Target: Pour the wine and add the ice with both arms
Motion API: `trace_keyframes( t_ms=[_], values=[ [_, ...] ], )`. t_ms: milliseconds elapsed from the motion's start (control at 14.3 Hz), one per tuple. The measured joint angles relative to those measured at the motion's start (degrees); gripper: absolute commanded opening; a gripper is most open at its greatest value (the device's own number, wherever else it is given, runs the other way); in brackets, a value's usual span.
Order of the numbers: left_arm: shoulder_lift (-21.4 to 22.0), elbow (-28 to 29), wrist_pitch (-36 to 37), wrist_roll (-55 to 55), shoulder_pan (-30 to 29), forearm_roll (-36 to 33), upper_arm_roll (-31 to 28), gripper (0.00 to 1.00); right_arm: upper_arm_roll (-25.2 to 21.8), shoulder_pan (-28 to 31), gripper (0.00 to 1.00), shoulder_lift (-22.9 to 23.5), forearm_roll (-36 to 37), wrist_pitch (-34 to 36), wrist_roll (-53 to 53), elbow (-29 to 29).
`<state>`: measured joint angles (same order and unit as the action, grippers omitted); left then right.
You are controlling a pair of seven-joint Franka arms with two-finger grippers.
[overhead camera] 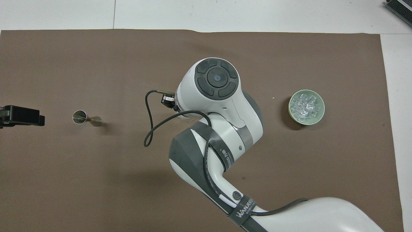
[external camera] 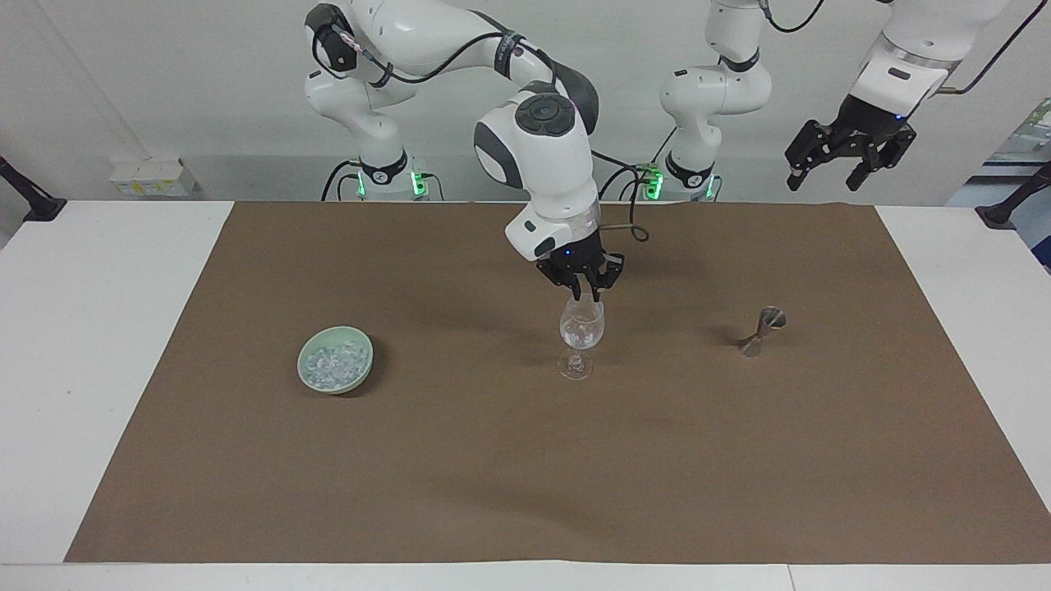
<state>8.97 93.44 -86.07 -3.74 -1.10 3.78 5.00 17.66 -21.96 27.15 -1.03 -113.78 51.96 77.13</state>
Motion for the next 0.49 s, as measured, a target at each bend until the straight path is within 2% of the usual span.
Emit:
trace_keyframes(
  t_ms=[489],
  values=[
    [1.5,1.5,-1.6,0.1,0.0,-0.1,-0.3,1.0,0.2,-0.2,0.33,-0.1,0.0,0.0,0.0,-0.4]
  ],
)
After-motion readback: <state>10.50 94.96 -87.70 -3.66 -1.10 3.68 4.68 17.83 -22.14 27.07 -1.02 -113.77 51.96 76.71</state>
